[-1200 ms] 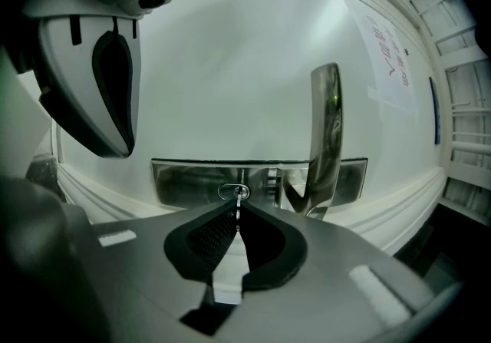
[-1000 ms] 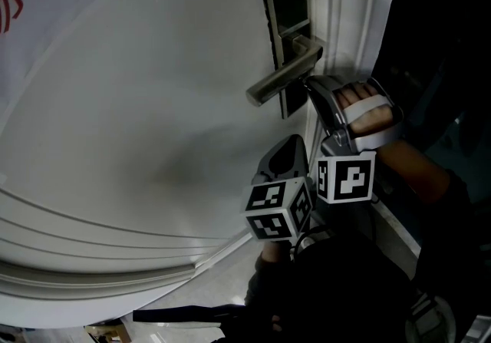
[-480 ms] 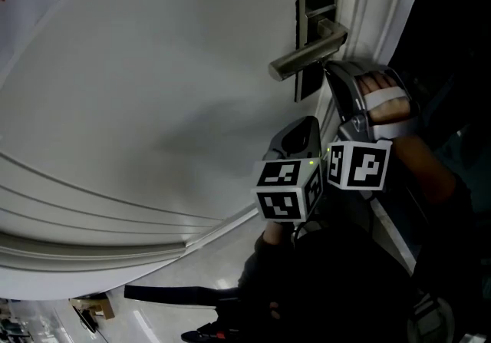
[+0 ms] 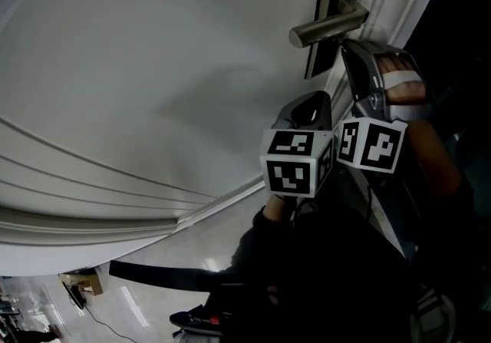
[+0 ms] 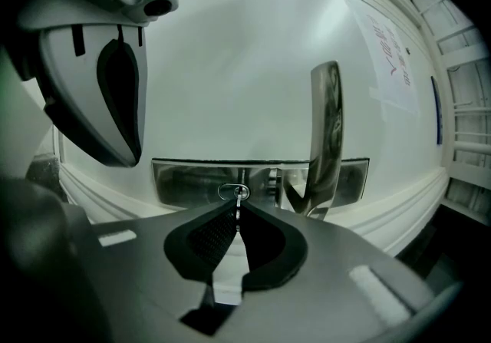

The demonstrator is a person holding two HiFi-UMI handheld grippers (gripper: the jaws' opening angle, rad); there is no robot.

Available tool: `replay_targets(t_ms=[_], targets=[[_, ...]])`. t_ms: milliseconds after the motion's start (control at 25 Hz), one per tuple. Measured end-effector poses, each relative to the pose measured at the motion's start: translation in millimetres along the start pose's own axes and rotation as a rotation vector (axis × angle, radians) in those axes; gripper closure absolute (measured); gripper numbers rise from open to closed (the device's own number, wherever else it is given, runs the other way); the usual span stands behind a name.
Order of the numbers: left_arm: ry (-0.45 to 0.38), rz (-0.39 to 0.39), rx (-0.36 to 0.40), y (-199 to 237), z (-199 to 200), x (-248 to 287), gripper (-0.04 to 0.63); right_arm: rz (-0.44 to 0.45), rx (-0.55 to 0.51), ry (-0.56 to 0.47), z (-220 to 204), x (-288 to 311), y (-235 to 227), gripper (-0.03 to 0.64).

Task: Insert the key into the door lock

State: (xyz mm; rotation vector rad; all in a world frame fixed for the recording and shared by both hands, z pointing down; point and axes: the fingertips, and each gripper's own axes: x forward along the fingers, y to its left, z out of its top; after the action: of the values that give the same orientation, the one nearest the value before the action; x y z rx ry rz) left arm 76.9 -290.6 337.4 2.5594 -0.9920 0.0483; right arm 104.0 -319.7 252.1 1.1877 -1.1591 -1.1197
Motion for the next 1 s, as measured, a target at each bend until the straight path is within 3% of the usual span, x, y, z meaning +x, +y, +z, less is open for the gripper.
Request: replay_targets(t_ms=[1000], targets=[[-0.009, -0.01, -0.004, 6.2, 2.7, -5.6, 0.595, -0.014, -0.001, 0.02, -0.4, 1.1, 0.5, 0.603]])
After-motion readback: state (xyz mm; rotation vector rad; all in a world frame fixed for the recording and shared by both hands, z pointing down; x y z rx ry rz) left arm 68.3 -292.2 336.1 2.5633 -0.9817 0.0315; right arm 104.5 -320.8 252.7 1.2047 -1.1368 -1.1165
